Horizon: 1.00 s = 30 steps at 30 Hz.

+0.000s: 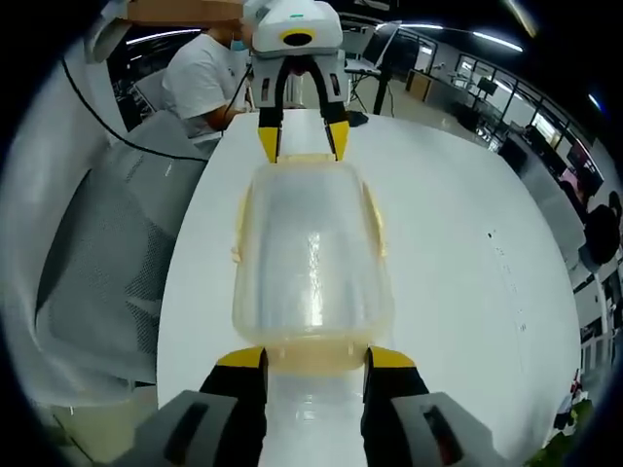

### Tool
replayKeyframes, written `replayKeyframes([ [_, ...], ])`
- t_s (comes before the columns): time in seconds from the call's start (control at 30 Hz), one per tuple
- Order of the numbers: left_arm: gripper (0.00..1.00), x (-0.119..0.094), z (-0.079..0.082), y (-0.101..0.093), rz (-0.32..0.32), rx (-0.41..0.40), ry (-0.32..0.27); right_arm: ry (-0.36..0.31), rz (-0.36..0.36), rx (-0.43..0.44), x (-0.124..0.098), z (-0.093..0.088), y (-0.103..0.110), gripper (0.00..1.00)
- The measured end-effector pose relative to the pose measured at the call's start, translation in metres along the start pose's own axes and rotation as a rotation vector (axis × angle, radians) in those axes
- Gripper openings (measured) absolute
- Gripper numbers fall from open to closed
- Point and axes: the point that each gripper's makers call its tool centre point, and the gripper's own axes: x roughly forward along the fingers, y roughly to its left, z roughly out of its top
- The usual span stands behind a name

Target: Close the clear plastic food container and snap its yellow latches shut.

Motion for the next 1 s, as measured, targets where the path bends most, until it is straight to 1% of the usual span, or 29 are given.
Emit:
replayKeyframes([
  [0.3,0.36,0.017,0.015,0.005,0.001,0.002,-0.001,0.005,-0.002,-0.002,-0.006,-0.021,-0.006,0.36],
  [0.43,0.36,0.026,0.022,0.007,0.005,-0.004,-0.005,0.017,-0.001,-0.004,-0.009,-0.031,-0.009,0.36],
  [0.7,0.36,0.037,0.028,0.006,-0.006,0.001,0.000,0.024,0.002,-0.014,-0.011,-0.043,-0.008,0.36],
  [1.0,0.36,0.049,0.035,0.007,-0.016,-0.012,0.004,0.035,-0.003,-0.012,-0.010,-0.057,-0.011,0.36],
])
